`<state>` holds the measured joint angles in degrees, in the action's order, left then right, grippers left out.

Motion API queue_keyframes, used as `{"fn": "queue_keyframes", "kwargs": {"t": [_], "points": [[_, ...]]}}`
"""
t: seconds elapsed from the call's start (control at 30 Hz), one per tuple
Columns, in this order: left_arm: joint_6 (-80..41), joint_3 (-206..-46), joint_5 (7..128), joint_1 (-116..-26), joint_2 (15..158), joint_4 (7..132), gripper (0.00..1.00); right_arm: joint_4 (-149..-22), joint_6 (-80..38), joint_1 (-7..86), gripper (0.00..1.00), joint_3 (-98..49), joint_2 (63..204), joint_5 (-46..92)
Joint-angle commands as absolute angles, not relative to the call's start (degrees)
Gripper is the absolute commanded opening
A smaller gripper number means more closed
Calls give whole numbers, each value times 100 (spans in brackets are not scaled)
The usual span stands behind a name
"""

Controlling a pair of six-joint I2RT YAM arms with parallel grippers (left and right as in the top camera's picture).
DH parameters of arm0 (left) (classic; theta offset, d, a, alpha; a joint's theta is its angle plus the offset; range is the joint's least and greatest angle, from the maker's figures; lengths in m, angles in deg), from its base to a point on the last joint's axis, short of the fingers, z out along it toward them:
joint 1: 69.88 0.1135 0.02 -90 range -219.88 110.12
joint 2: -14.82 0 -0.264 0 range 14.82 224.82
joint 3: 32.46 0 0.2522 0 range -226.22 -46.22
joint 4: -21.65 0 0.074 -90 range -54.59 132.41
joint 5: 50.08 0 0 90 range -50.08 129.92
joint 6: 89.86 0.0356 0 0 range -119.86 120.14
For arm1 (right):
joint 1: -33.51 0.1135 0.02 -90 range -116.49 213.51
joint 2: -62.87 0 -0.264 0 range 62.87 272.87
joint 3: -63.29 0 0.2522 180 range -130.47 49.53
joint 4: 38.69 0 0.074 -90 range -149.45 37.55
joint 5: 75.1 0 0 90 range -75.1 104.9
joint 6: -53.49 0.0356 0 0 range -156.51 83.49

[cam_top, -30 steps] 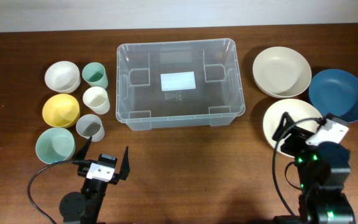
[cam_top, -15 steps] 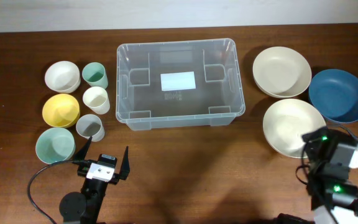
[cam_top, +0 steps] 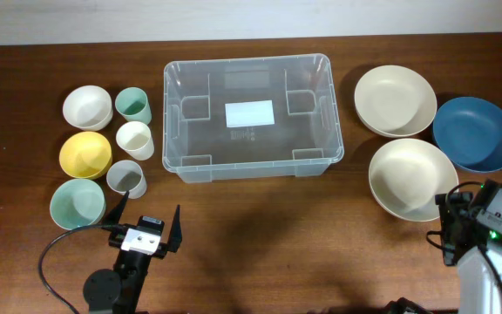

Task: Pack container
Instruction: 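Move the right gripper down to the rim of the front cream bowl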

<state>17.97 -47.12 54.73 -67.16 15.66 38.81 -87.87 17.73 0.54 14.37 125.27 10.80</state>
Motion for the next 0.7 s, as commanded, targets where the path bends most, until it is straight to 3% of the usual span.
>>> {"fn": "queue_keyframes", "kwargs": {"t": [0.0,0.23,0.67], "points": [[1735,-4673,5558,-6676,1548,3885,100,-8496,1758,6,99,1308,13020,1224],[1735,-4673,5558,-6676,1548,3885,100,-7676,1450,6,99,1308,13919,2302],[1735,-4673,5558,-6676,1548,3885,100,-7318,888,6,99,1308,14201,2372]]}}
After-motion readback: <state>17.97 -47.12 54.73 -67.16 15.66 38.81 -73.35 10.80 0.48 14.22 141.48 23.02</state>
